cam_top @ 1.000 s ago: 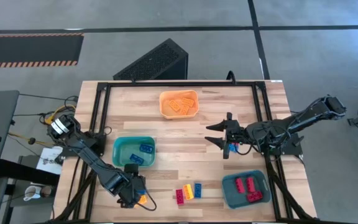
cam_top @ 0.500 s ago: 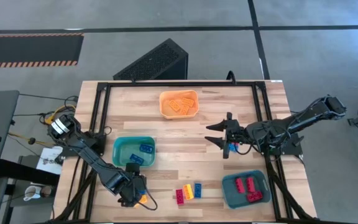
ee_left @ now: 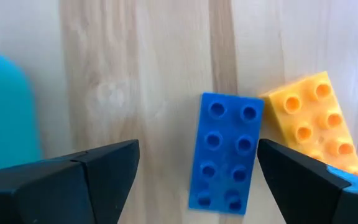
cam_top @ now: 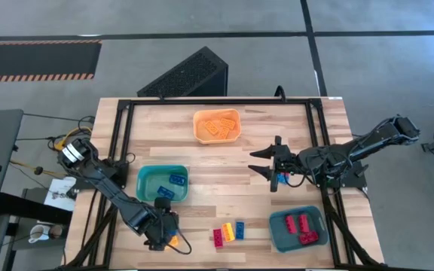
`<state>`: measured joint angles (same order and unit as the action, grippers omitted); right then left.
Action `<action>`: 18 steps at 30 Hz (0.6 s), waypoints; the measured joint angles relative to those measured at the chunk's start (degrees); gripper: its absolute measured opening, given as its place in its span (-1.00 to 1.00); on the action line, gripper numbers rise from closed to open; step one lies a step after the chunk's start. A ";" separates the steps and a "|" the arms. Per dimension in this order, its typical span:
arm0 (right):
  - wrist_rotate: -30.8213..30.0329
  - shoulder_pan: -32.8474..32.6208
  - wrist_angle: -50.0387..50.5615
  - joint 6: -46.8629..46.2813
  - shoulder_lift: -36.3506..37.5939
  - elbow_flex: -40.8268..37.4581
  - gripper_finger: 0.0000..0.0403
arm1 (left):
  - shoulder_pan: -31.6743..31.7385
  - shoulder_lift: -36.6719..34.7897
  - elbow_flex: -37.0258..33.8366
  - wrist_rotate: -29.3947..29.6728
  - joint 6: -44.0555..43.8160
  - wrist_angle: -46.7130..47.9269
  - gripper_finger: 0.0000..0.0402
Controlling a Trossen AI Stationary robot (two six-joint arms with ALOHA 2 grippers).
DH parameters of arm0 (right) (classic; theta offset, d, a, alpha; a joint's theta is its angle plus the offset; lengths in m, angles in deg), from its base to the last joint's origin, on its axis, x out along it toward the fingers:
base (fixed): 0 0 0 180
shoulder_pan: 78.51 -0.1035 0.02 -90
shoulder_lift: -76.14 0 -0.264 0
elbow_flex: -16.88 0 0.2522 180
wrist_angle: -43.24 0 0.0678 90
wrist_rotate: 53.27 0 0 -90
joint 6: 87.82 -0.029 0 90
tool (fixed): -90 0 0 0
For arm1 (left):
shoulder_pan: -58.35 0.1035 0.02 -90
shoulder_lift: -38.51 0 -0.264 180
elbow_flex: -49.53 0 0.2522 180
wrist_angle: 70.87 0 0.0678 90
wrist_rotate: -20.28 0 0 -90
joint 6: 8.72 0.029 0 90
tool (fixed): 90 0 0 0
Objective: Sort & place blocks by color
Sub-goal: Put the blue game piece into the green bin
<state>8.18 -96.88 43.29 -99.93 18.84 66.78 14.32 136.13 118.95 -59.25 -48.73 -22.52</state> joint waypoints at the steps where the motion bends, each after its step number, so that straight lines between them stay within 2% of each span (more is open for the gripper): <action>1: 0.00 0.00 -0.01 0.01 0.00 0.00 0.17 | 0.00 0.02 -0.94 -0.13 -0.32 -1.89 0.52; 6: 0.00 0.00 0.00 0.03 0.00 0.00 0.17 | 0.00 -0.02 -4.69 -0.31 -2.25 -6.39 0.31; 11: 0.00 0.00 -0.01 0.03 -0.01 0.00 0.17 | 0.02 -0.20 -4.97 -0.15 -2.00 -5.92 -0.09; 15: 0.00 0.00 -0.02 0.04 -0.01 0.00 0.17 | 1.04 0.04 -1.85 -1.84 1.13 -3.57 -0.49; 18: 0.00 0.00 -0.03 0.03 -0.01 0.00 0.17 | 3.44 -1.14 4.55 -3.01 5.40 2.16 -0.49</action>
<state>8.18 -96.88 43.25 -99.90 18.83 66.78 17.76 134.99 123.50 -62.25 -43.33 -20.36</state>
